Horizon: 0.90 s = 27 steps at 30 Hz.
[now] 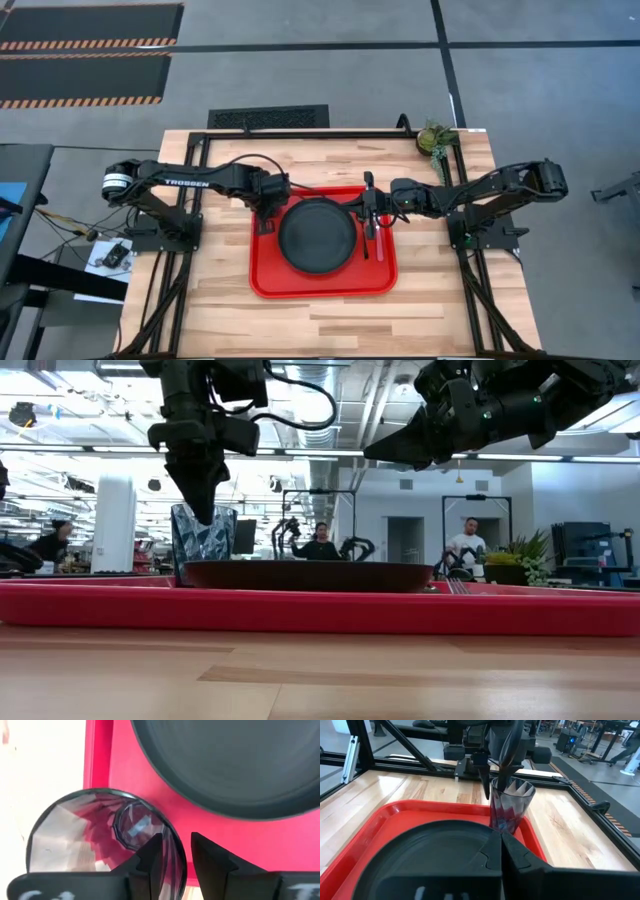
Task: Pick and place plate/cup/fork/spoon on tray
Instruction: Put the blue cup at the top left of the black plate on the red tray
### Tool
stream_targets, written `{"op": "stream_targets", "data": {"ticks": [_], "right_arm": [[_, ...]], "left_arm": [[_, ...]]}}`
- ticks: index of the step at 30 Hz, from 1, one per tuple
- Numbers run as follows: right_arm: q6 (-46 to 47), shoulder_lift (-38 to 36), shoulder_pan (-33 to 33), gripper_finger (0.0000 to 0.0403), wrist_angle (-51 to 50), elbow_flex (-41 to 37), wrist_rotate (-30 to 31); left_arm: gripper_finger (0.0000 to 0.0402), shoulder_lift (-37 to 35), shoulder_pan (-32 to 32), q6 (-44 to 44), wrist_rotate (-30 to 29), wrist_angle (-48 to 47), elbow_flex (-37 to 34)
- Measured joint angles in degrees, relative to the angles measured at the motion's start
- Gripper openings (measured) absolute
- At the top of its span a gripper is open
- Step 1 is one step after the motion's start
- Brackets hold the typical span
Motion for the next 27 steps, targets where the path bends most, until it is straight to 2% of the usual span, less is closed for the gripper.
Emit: {"op": "stream_targets", "data": {"ticks": [27], "right_arm": [[0.01,0.0,0.0,0.0009,-0.01,0.0,0.0]], "left_arm": [[0.009,-0.02,0.02,0.44,1.05,2.79,2.33]]}}
